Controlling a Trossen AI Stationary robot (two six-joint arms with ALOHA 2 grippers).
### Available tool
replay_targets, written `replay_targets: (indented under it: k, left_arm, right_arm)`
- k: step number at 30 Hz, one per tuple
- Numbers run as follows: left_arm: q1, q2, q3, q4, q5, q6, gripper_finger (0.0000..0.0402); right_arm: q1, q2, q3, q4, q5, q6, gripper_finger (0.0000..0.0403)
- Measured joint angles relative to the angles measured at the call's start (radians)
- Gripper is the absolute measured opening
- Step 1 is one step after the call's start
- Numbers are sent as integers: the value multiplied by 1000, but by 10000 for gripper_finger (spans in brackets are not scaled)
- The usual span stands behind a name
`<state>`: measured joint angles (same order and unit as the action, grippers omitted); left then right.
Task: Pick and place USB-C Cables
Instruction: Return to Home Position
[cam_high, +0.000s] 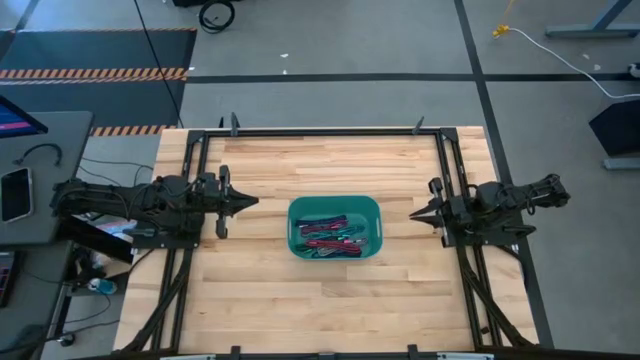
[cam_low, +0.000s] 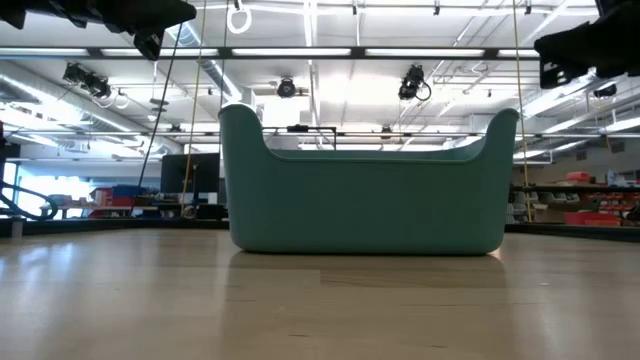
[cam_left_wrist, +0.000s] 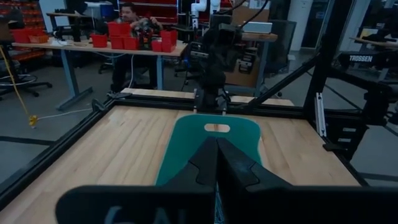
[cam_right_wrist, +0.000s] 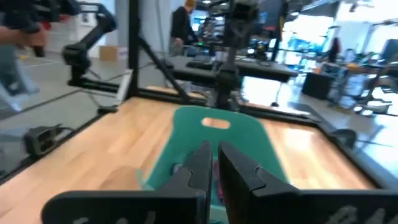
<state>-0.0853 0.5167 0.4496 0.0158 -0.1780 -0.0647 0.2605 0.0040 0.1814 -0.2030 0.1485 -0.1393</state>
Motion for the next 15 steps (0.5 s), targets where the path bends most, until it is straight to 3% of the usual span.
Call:
replay_targets:
  k: [7,15]
  left_arm:
    - [18,0,0,11,0,6,7]
    - [38,23,0,19,13,8,7]
  right_arm:
    - [-2,2,5,-10,97,-71,32]
    - [-1,2,-17,20,4,-51,33]
